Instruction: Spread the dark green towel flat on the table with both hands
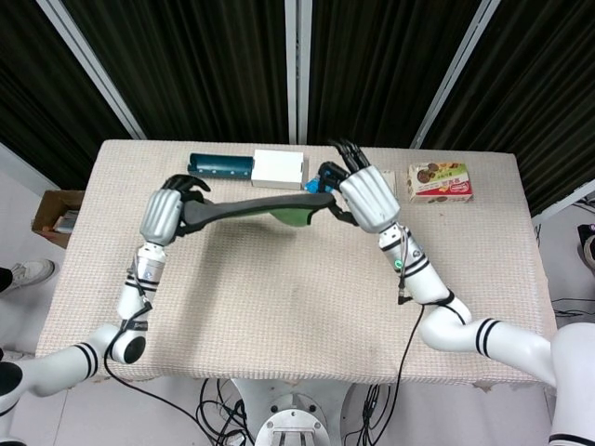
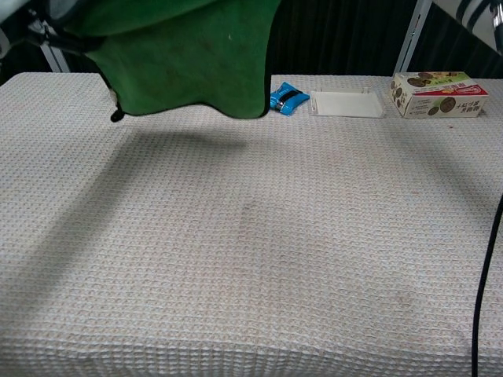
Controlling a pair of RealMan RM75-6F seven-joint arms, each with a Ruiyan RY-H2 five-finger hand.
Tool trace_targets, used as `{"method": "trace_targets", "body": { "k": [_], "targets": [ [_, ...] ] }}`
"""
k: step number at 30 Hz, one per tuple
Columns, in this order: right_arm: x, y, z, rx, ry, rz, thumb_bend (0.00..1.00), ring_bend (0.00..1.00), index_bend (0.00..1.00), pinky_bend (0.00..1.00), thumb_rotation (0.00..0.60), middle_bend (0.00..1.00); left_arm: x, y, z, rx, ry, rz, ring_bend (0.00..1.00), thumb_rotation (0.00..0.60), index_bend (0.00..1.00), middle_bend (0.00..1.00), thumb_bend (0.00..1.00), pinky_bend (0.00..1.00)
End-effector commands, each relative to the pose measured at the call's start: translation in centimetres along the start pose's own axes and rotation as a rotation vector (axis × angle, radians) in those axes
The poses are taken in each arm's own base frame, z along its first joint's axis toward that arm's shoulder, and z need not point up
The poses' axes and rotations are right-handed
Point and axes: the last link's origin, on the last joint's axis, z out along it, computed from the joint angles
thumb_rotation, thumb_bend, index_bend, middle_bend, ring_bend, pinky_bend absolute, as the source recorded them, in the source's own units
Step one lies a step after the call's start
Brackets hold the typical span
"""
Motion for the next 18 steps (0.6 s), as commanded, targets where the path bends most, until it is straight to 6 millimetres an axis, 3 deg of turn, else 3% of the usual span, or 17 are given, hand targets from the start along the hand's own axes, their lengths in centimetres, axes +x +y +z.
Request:
{"method": "trace_targets", "body": {
  "k": [1,8,18],
  "targets": [
    [-2.5,0.4,-2.9,0.033,-0.102,0.003,0.51,0.0,0.78,0.0,0.6,0.35,-3.0,-0.4,-2.7,-0.072,-0.086,0.162,0.27,0.6,0.69,0.37,0.43,0.22],
    [-4.0,-0.1,-5.9,0.078,-0.188,0.06,0.51,0.0,0.78,0.0,0.6,0.35,-5.2,-1.2,-6.8,-0.135,-0.214,0.31,0.26,0.6,0.63,0.35,0.43,0.22],
    [-5.5,-2.4,-7.9,0.166,-0.296,0.055,0.51,0.0,0.78,0.0,0.6,0.34,-5.4,-2.4,-11.1,-0.132,-0.267,0.374,0.25,0.6,0.56,0.32,0.43,0.21]
  ]
}}
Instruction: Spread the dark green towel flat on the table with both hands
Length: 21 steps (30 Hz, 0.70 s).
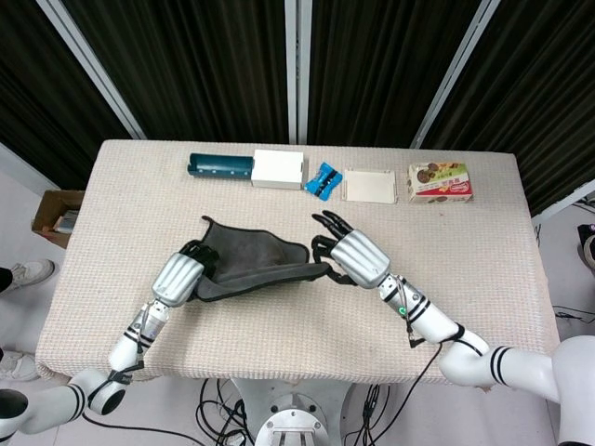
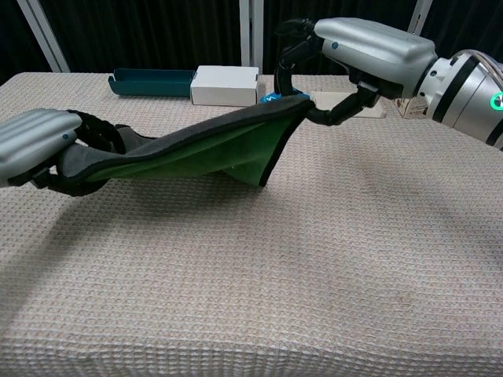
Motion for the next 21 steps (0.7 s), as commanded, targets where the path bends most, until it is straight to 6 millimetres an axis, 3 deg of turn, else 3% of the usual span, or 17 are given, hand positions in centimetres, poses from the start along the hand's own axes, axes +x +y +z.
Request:
{"method": "trace_targets", "body": {
  "k": [1,7,17,21],
  "targets": [
    [-0.5,-0.7,-0.2,0.026,-0.036,-0.018,0.51,0.0,0.78,0.0,0.6,0.34,-0.3,-0.2,-1.0,0.002,-0.002,0.029,0.25,0.6,0.56,0.31,0.43,0.21],
    [-1.4,-2.1,-0.2,0.073,-0.082,-0.054,0.51,0.0,0.77,0.0,0.6,0.33,-0.9,-0.8,-2.7,0.017,-0.037,0.104,0.23,0.6,0.49,0.27,0.43,0.21],
    [-3.7,-4.6,0.0,0.154,-0.17,-0.134,0.51,0.0,0.76,0.0,0.6,0.33,-1.1,-0.5,-4.6,0.073,-0.14,0.185,0.15,0.6,0.16,0.13,0.43,0.18],
    [-4.3,-5.3,-0.1,0.172,-0.189,-0.152,0.51,0.0,0.76,0.0,0.6,0.32,-0.7,-0.1,-5.4,0.096,-0.2,0.195,0.14,0.6,0.1,0.1,0.41,0.18]
  ]
}}
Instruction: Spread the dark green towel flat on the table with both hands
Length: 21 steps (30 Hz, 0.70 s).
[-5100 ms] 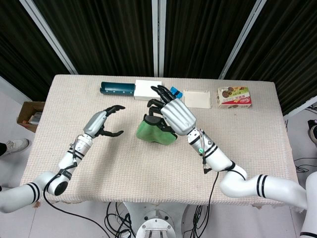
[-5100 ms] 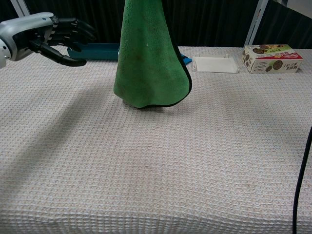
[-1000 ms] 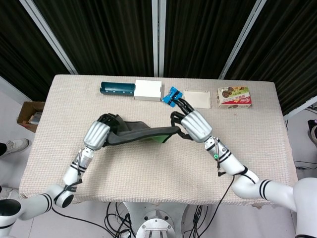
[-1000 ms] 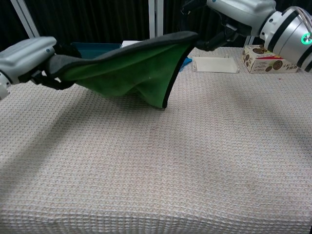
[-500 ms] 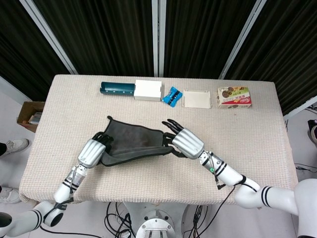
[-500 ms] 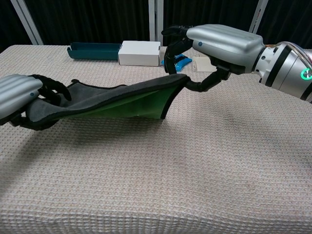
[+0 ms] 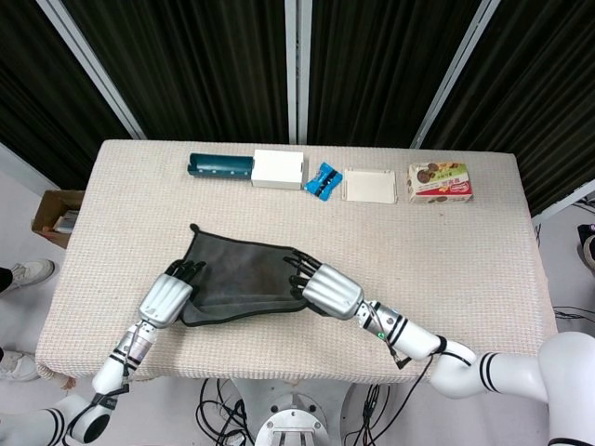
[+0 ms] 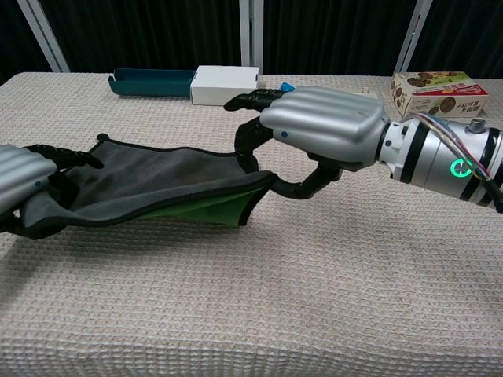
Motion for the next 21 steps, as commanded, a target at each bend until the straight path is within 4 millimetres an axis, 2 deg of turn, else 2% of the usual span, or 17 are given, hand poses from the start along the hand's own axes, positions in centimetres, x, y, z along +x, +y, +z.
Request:
{"method": "trace_targets", "body": {
  "k": [1,6,14,17,21],
  "targets": [
    [-0.3,-0.7,0.2,0.018,-0.015,-0.01,0.51,0.0,0.76,0.0,0.6,0.32,0.2,-0.1,-1.1,0.031,-0.078,0.004,0.13,0.6,0.09,0.09,0.4,0.18],
    [-0.4,-1.4,0.4,0.032,-0.018,-0.015,0.51,0.0,0.76,0.0,0.6,0.32,0.8,0.0,-2.0,0.055,-0.145,-0.039,0.13,0.6,0.06,0.07,0.32,0.18],
    [-0.7,-1.9,0.6,0.036,-0.024,-0.015,0.51,0.0,0.76,0.0,0.6,0.32,1.6,-0.3,-2.7,0.09,-0.16,-0.073,0.11,0.6,0.03,0.04,0.06,0.17],
    [-0.7,-2.1,0.7,0.037,-0.022,-0.01,0.51,0.0,0.75,0.0,0.6,0.32,1.8,-0.4,-3.0,0.096,-0.156,-0.087,0.11,0.6,0.02,0.04,0.01,0.17],
    [-0.8,-2.4,0.6,0.046,-0.025,-0.019,0.51,0.0,0.75,0.0,0.6,0.32,2.3,-0.8,-3.5,0.111,-0.147,-0.077,0.11,0.6,0.02,0.04,0.01,0.17]
  ]
}}
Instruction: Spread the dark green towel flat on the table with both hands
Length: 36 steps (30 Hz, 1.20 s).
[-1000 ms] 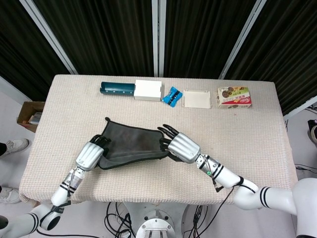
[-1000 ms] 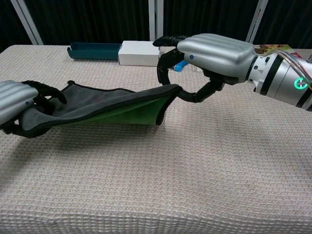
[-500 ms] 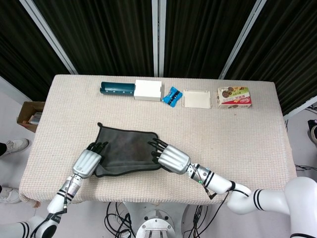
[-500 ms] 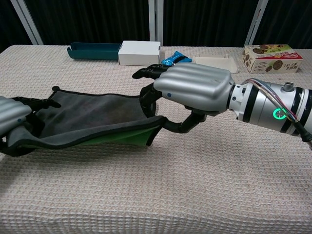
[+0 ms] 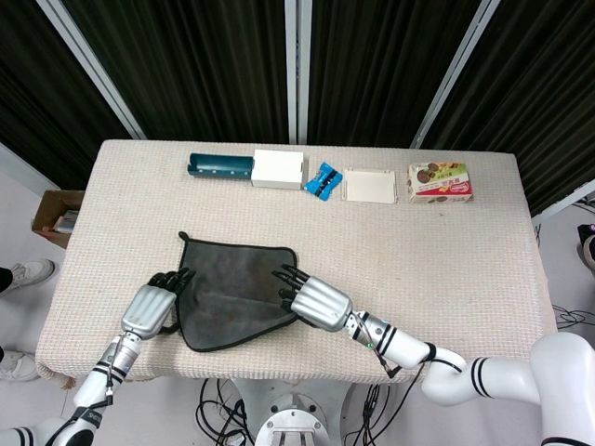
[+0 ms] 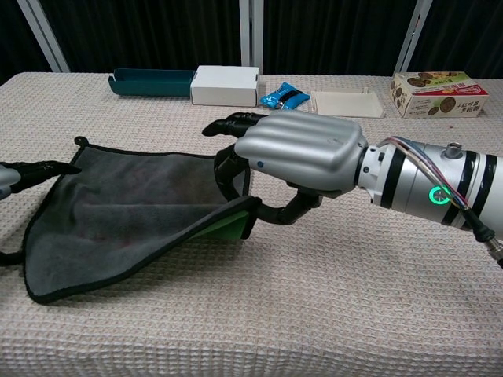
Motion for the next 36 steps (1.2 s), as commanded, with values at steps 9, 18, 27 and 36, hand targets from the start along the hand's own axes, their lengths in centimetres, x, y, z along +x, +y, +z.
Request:
{"method": "trace_targets", "body": {
  "k": [9,18,27,36],
  "targets": [
    [-1.1,-1.6,-0.3,0.074,-0.09,-0.052,0.5,0.0,0.74,0.0,0.6,0.3,2.4,-1.9,-1.5,0.089,0.039,-0.012,0.11,0.6,0.02,0.04,0.01,0.17],
    [0.5,-0.7,-1.2,-0.022,-0.087,-0.089,0.0,0.0,0.0,0.0,0.6,0.06,3.5,-2.3,-1.7,0.109,0.079,-0.043,0.11,0.6,0.02,0.04,0.01,0.17],
    [5.1,4.2,-2.1,-0.21,-0.024,-0.06,0.0,0.0,0.03,0.0,0.6,0.07,4.2,-3.0,-2.0,0.138,0.118,-0.079,0.11,0.6,0.02,0.04,0.01,0.17],
    [3.5,8.2,5.7,-0.414,-0.142,0.11,0.18,0.0,0.32,0.0,0.6,0.11,4.8,-3.0,-2.5,0.136,0.151,-0.087,0.11,0.6,0.02,0.04,0.01,0.17]
  ]
}}
